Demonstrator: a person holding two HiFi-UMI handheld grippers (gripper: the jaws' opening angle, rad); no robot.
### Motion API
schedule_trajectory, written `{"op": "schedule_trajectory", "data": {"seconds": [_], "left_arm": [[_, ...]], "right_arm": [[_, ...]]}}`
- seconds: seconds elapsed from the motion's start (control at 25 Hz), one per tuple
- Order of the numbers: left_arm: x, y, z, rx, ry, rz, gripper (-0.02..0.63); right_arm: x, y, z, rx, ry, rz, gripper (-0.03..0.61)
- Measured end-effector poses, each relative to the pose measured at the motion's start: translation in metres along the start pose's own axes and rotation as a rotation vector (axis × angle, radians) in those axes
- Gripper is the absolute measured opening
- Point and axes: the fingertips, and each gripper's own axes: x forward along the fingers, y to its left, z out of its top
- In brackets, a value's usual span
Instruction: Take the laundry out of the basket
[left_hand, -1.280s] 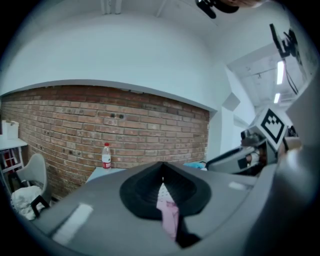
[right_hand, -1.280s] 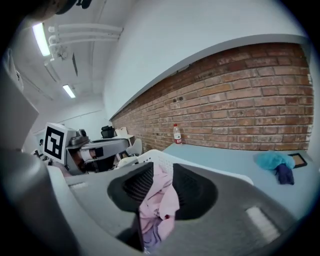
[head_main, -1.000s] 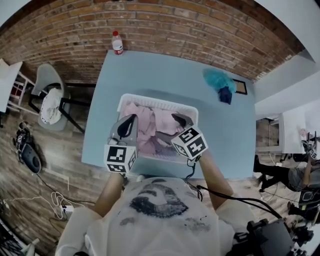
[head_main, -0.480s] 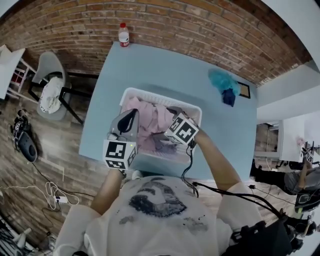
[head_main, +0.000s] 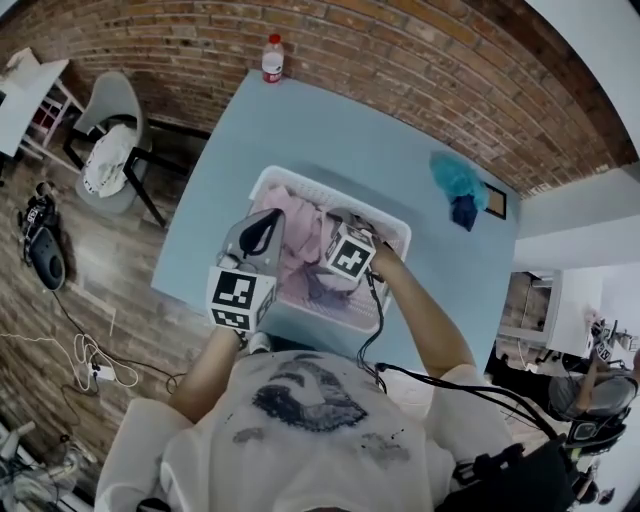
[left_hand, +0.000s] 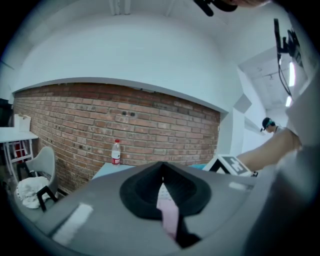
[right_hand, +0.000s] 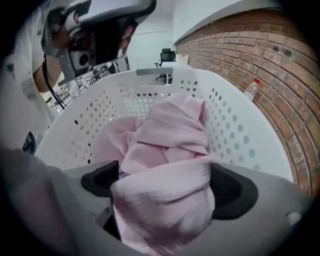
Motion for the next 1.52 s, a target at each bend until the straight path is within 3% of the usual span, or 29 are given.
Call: {"op": "schedule_trajectory", "data": {"seconds": [0.36, 1.04, 1.32, 1.52], "left_arm": [[-0.002, -0.003, -0.002, -0.004, 0.004, 0.006, -0.009], [0.004, 0.005, -0.005, -0.030, 0.001, 0.029, -0.009], [0.001, 0.008, -0.003, -0.033, -0.002, 0.030, -0.009], [-0.006, 0.014, -0.004, -0.036, -0.001, 0.039, -0.009]], "right_arm": [[0.045, -0.004, -0.008, -0.170, 0.124, -0.045, 0.569], [0.090, -0.006, -0.018, -0.162, 0.138, -0.020, 0.563], [0.069, -0.010, -0.013, -0.117, 0.106, 0.028, 0.423], [0.051, -0.008, -0.009, -0.108, 0.084, 0.048, 0.388]]}}
